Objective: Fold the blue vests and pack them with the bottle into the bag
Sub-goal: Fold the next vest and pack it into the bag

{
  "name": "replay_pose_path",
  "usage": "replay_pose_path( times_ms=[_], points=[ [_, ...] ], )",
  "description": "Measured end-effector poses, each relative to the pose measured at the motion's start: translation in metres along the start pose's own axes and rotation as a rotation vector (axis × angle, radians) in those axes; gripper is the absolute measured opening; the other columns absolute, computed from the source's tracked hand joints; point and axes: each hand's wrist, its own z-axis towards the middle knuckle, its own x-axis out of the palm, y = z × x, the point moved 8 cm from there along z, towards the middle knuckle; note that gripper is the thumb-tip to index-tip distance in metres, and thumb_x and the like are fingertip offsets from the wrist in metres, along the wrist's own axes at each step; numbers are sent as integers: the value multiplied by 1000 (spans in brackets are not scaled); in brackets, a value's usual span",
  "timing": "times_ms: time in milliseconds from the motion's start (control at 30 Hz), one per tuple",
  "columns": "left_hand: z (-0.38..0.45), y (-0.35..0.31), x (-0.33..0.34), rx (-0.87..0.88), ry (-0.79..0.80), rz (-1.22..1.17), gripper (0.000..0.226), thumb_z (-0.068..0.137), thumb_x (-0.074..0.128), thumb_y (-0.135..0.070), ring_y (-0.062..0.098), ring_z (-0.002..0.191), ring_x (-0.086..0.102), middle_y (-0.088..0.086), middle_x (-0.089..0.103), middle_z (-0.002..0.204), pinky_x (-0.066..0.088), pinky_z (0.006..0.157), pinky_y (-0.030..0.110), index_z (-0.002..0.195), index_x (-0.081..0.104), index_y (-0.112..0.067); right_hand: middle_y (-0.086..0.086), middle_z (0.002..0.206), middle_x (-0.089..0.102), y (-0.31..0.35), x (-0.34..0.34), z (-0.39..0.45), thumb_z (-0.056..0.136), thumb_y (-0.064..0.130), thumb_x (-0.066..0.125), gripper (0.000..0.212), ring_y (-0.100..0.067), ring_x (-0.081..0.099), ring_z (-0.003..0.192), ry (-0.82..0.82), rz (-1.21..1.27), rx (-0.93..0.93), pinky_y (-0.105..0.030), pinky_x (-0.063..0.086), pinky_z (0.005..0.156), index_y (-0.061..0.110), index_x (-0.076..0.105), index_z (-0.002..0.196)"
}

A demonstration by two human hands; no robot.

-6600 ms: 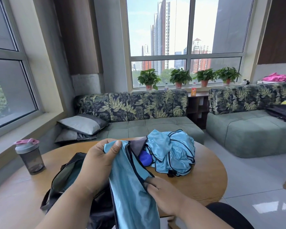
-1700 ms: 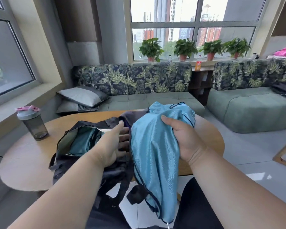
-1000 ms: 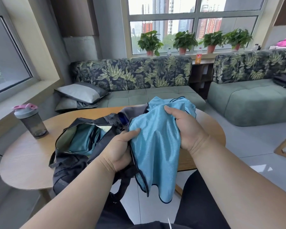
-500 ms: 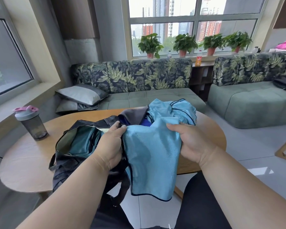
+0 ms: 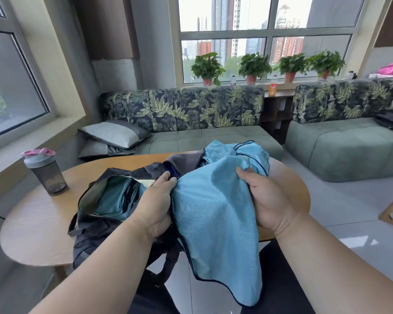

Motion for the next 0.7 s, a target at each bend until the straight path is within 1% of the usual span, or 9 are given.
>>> replay_pose_path(
  times_ms=[100, 233, 300, 400, 433, 500, 567, 633, 700],
  points=[
    [0, -1, 2, 23, 4, -6, 57, 108, 54, -16, 24, 120, 68, 3, 62, 146, 59, 86, 38, 162, 37, -25, -20, 128, 72, 1, -8, 3, 109, 17, 49, 35, -33, 71, 115, -67, 0, -9, -46, 57, 100, 4, 66, 136],
    [2, -8, 4, 47, -1, 22, 63, 106, 57, -15, 23, 105, 75, 3, 68, 136, 63, 76, 37, 163, 34, -29, -15, 115, 78, 17, -17, 6, 109, 9, 50, 25, -27, 77, 101, -151, -137, -126, -42, 60, 90, 7, 71, 122],
    [6, -11, 5, 36, -20, 37, 63, 106, 56, -12, 23, 96, 76, 5, 70, 130, 64, 68, 36, 163, 35, -27, -13, 112, 79, 29, -18, 4, 109, 8, 50, 23, -25, 77, 101, -186, -243, -210, -39, 58, 88, 10, 72, 116],
    [13, -17, 3, 35, -71, 70, 60, 105, 52, -8, 24, 83, 75, 9, 72, 121, 64, 62, 40, 161, 39, -25, -9, 114, 79, 41, -19, 4, 107, 13, 56, 19, -22, 76, 104, -253, -371, -292, -36, 58, 85, 14, 69, 121],
    [14, -20, 3, 43, -83, 107, 58, 104, 49, -8, 23, 76, 75, 11, 72, 122, 63, 58, 39, 159, 42, -25, -4, 115, 78, 43, -20, 3, 105, 16, 61, 22, -17, 76, 103, -296, -404, -307, -32, 58, 83, 16, 66, 127],
    [17, -23, 3, 59, -96, 165, 53, 103, 43, -8, 21, 68, 71, 17, 71, 128, 60, 55, 36, 154, 48, -21, 6, 125, 70, 50, -22, 1, 98, 25, 69, 48, -9, 71, 108, -370, -506, -366, -30, 57, 88, 25, 56, 145],
    [14, -24, 1, 59, -130, 184, 50, 104, 39, -7, 26, 79, 71, 15, 73, 122, 66, 69, 47, 148, 58, -22, 12, 128, 67, 55, -20, -1, 95, 30, 69, 61, -7, 66, 112, -387, -589, -430, -35, 56, 99, 36, 49, 152],
    [10, -23, 1, 33, -160, 156, 44, 102, 43, -7, 31, 84, 72, 13, 77, 110, 65, 78, 53, 129, 73, -23, 14, 116, 72, 57, -15, -3, 100, 24, 65, 40, -13, 68, 103, -347, -596, -461, -39, 55, 96, 43, 65, 135],
    [2, -22, 6, -34, -143, 56, 23, 96, 61, -13, 32, 70, 73, 15, 79, 97, 64, 68, 49, 110, 79, -15, 10, 111, 76, 60, -11, -6, 102, 24, 63, 23, -16, 67, 100, -339, -617, -473, -41, 53, 94, 40, 78, 112]
  ],
)
